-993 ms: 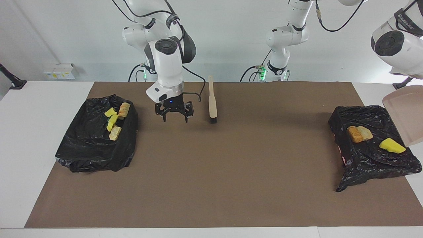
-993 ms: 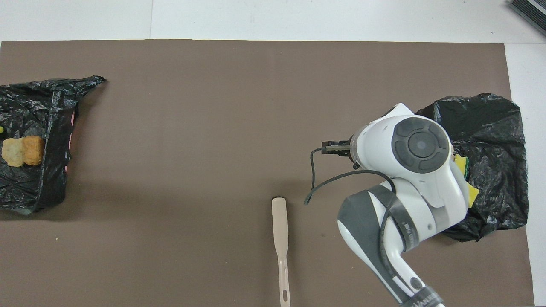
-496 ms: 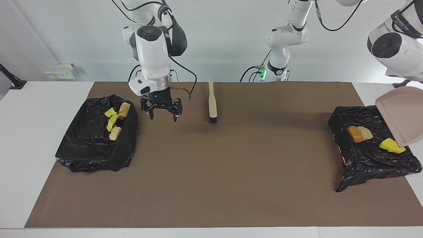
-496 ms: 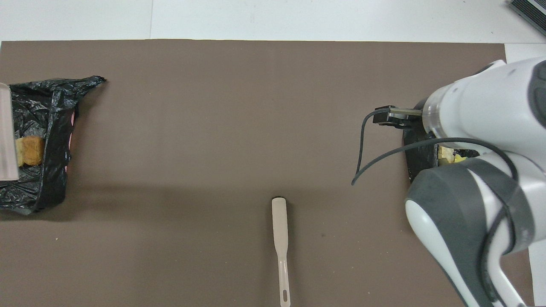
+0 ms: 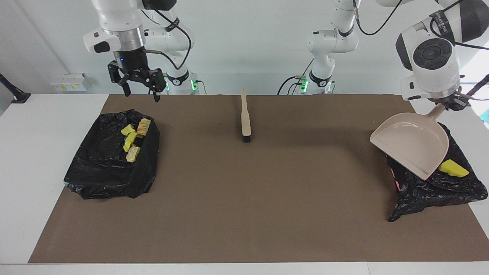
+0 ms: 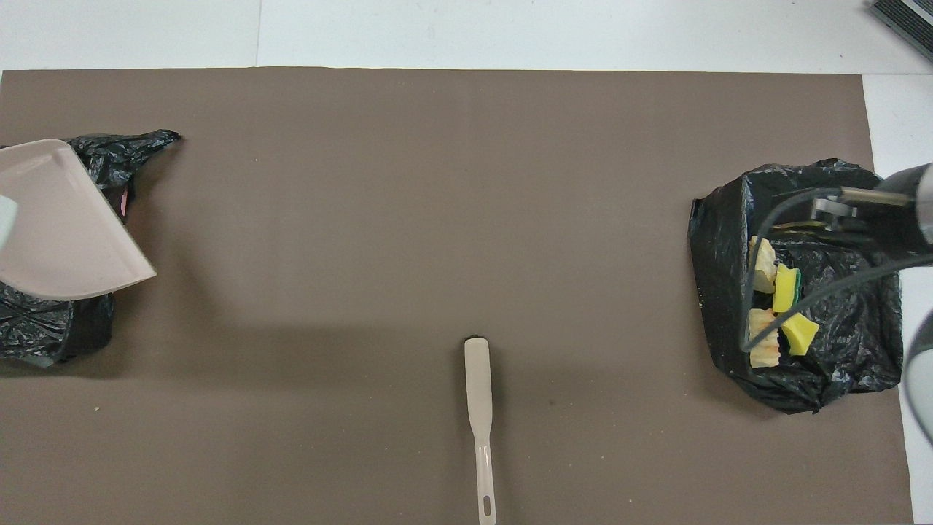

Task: Sweep and dump trash in bin
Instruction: 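Bring the dustpan to center with the left gripper while the right gripper withdraws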

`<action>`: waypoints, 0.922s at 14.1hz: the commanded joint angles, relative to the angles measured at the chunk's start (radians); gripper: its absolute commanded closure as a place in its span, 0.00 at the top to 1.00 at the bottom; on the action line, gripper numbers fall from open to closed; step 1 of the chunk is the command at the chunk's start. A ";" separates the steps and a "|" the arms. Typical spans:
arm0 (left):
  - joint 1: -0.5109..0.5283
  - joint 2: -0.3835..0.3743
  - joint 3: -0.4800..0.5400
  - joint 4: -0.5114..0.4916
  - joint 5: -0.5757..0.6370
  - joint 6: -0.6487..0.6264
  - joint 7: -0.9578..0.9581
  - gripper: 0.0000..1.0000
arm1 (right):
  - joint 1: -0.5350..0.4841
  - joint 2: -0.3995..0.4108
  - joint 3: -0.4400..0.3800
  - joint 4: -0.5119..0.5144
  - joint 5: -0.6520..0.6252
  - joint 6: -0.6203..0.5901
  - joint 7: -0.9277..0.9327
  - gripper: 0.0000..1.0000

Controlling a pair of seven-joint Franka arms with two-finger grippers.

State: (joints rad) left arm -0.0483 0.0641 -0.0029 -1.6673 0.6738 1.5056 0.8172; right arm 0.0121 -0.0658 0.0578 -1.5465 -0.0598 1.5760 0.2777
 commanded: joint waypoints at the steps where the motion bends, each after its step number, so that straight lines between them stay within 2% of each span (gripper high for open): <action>1: -0.054 -0.038 0.012 -0.032 -0.130 -0.031 -0.229 0.00 | -0.018 -0.021 -0.090 0.037 0.052 -0.086 -0.151 1.00; 3: -0.067 -0.046 0.012 -0.037 -0.248 -0.031 -0.242 0.00 | -0.017 -0.054 -0.127 0.013 0.051 -0.125 -0.170 1.00; 6: -0.073 -0.046 0.012 -0.037 -0.431 -0.021 -0.301 0.00 | -0.017 -0.089 -0.128 -0.049 0.046 -0.129 -0.173 1.00; 9: -0.191 -0.020 0.011 -0.037 -0.516 0.010 -0.571 0.00 | -0.006 -0.094 -0.125 -0.070 0.054 -0.134 -0.172 1.00; 11: -0.220 -0.015 0.011 -0.032 -0.623 0.030 -0.674 0.00 | -0.011 -0.094 -0.127 -0.075 0.077 -0.133 -0.172 1.00; 13: -0.306 -0.007 0.008 -0.023 -0.642 0.042 -0.804 0.00 | 0.018 -0.092 -0.136 -0.073 0.081 -0.126 -0.169 1.00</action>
State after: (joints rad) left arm -0.2868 0.0637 -0.0119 -1.6820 0.0596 1.5179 0.1189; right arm 0.0116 -0.1331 -0.0695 -1.5950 0.0002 1.4465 0.1209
